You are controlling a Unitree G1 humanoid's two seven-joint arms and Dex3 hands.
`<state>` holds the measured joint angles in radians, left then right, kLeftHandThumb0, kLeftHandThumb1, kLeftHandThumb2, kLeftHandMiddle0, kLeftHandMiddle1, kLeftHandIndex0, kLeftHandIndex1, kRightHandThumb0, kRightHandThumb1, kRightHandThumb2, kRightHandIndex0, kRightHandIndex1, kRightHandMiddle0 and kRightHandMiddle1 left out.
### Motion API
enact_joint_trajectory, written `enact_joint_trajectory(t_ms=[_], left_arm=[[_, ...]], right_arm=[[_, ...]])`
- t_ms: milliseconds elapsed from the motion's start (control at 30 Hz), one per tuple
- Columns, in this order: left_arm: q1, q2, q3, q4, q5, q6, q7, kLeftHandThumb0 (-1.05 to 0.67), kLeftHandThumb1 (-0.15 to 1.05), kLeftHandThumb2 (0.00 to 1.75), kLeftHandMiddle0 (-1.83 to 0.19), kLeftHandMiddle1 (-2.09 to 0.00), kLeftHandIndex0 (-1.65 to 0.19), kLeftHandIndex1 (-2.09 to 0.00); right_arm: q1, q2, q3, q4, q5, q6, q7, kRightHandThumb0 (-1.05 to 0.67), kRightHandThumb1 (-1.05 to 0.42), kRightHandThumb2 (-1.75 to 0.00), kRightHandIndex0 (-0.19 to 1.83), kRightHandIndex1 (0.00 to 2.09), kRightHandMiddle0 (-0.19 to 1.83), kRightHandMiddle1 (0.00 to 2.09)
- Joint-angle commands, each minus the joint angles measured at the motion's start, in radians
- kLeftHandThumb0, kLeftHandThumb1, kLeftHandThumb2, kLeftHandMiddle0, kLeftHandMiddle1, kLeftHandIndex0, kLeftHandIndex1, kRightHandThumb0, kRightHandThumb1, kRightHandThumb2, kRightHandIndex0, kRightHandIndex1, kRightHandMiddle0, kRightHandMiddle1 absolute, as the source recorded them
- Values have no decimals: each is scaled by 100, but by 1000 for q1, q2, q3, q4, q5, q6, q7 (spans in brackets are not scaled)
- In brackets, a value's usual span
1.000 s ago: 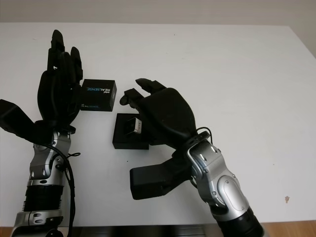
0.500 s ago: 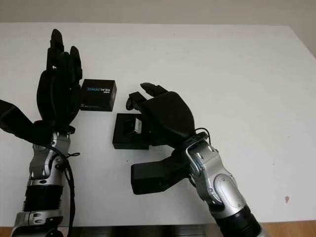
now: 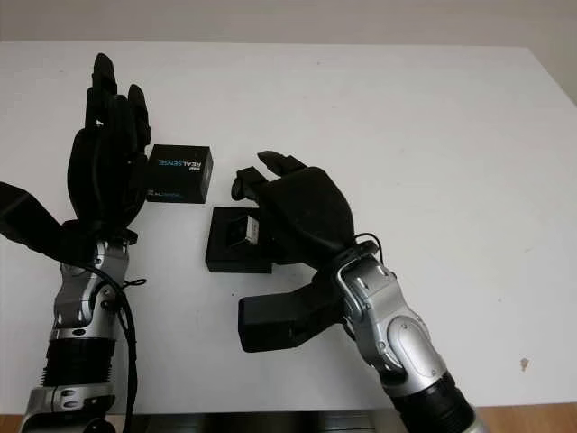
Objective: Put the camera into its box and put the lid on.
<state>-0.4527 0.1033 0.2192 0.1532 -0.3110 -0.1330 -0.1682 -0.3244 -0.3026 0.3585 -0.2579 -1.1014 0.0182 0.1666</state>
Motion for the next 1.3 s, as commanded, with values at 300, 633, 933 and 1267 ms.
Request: enact_joint_trajectory(t_ms=[300,633,933,1267], left_arm=[[-6,0,-2,-5,1,-14,-4,-73,105,40,19,0,19,0],[-5,-4,-1,-11,-7,-9,-3,-73,105,40,19,0,19,0],[-5,-3,-1,-3,-6,-21,-11,-73,105,40,19,0,19,0],[-4,-6,0,-10,-10,-9,-3,-73,105,38,19,0,19,0]], right_arm=[[-8,3,14,4,-20,19,-8,-63,-95,-5,44,12,41,139],[-9,-2,23,8,-49,27,-30,-50,-94,-5,50,15,41,147],[-7,-13,31,10,-68,23,-19,-50,-96,-6,52,15,38,157],[-23,-25,43,19,-83,26,42,-60,-104,-6,51,14,31,170]])
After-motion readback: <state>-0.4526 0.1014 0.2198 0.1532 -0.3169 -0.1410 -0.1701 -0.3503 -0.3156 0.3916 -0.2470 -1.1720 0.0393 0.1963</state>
